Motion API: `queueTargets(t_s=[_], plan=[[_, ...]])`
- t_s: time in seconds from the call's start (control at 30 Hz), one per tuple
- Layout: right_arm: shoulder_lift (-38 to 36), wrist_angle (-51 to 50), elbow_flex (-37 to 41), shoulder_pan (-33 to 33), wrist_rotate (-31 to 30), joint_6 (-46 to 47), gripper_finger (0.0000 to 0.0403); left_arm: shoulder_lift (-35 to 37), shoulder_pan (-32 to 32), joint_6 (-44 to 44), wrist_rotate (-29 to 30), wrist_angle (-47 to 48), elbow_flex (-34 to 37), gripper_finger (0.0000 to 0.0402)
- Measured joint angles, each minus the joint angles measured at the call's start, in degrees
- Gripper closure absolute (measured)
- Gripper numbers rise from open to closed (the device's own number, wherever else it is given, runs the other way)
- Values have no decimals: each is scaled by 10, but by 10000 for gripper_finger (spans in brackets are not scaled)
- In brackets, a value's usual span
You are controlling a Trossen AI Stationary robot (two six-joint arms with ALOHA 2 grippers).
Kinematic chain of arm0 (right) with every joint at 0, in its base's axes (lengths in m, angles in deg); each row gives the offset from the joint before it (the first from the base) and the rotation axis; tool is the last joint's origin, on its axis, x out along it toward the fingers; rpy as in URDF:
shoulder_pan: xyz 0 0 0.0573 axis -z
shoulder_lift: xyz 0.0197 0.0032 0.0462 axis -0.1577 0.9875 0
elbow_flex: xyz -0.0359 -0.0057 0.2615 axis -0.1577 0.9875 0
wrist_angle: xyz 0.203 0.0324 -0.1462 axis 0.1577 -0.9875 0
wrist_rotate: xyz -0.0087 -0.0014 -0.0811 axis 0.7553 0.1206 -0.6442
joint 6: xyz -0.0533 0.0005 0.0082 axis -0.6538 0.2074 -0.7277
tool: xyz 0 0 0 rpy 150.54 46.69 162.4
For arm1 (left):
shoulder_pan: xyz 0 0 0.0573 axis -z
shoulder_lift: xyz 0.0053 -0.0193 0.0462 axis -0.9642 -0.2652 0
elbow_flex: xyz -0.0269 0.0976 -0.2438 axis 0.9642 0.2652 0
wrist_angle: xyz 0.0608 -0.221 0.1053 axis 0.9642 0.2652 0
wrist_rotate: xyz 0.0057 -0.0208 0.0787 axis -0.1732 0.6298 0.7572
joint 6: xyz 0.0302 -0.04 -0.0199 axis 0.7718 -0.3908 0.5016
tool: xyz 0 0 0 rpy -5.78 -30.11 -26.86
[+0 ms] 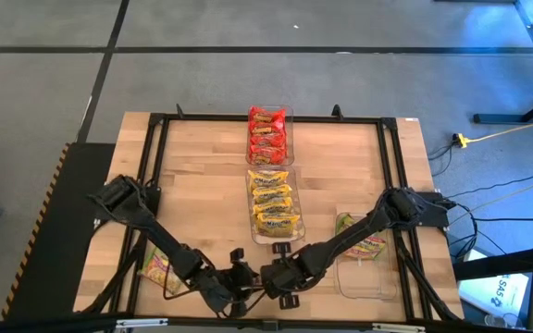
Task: Sort Maruchan noodles
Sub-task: Put the green noodle pack into the bottom transparent bin
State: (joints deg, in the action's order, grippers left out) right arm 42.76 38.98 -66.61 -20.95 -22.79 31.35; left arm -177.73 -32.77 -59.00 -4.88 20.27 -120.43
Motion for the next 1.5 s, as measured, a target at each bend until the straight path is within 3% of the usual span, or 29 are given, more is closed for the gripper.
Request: queueTargets(t_s=[0.17, 0.3, 0.73, 0.93, 1.27, 1.5], plan=[[-12, -28, -15, -18, -3, -23, 324, 36, 17, -32, -16, 52, 0, 248], [-46, -54, -16, -44, -15, -12, 317, 46, 36, -45, -11, 59, -1, 249], [-207, -196, -3, -136, -85, 120, 319, 50, 51, -45, 10, 65, 0, 249], [-284, -223, 74, -190, -93, 230, 315, 50, 51, -42, 9, 62, 0, 249], [-441, -188, 293, -264, -106, 460, 313, 50, 51, -44, 9, 62, 0, 249], [-472, -118, 404, -281, -94, 499, 313, 50, 51, -46, 9, 59, 0, 249]])
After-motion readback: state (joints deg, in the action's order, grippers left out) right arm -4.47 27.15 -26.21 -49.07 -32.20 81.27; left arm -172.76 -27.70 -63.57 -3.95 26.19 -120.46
